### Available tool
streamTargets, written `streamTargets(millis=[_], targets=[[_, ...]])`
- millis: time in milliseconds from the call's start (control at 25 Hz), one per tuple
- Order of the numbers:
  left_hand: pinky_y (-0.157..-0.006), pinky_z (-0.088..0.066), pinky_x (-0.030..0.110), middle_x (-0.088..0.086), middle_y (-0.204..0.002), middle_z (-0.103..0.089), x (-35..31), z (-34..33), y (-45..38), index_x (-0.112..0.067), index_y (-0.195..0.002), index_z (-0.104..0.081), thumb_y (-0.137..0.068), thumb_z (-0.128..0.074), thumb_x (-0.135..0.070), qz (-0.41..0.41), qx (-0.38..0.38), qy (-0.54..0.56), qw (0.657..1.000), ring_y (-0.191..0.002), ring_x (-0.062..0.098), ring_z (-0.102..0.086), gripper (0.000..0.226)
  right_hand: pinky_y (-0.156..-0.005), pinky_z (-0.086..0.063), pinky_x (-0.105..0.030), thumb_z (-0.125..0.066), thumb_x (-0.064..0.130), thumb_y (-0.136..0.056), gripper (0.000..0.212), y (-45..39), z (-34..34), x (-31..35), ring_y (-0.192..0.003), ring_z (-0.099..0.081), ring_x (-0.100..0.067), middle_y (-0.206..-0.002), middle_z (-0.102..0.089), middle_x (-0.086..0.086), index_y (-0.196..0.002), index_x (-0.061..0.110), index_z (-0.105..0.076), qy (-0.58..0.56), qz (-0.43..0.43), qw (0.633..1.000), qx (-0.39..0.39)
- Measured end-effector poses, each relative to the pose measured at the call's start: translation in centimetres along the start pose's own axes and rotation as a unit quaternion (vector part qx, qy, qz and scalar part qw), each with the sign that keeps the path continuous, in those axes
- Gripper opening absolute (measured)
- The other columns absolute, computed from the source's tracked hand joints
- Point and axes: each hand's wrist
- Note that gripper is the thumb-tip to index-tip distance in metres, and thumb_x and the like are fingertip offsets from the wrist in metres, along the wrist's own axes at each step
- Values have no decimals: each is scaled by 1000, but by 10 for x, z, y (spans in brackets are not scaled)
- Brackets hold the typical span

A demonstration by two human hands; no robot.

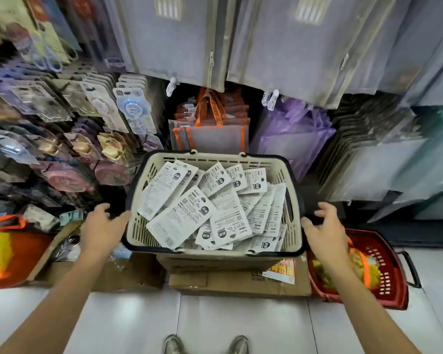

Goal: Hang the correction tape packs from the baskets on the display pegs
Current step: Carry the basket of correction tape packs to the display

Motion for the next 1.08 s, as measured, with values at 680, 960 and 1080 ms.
streamTargets(millis=[680, 960, 1080], targets=[[-54, -49, 14, -23, -71, -73, 187, 70, 137, -38, -76, -70, -66, -80, -23, 150, -178, 280, 931, -64, -5, -66, 21, -66, -50, -27, -59, 47, -93, 24, 66, -89, 57, -66, -55, 7, -70, -66, 19, -84, 27, -68, -74, 204, 961, 171], [-51, -41, 6, -14, -80, -65, 364, 154, 191, -23, -92, -64, -82, -74, -9, 288, -372, 268, 841, -52, -16, -53, 20, -62, -59, -44, -47, 83, -85, 70, 142, -295, 150, -65, -65, -28, -76, -68, -7, -94, 15, -62, 114, 323, 873, 348], [-51, -42, 6, -17, -80, -64, 437, 175, 187, -27, -84, -60, -84, -74, -10, 335, -405, 276, 804, -55, -17, -55, 23, -72, -54, -57, -45, 92, -76, 90, 206, -403, 195, -82, -63, -50, -93, -66, -30, -99, 7, -66, 142, 289, 856, 405]])
Point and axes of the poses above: each hand's wrist, its own y-axis away from the middle knuckle, its own z-axis out of the back of the hand, x = y × z
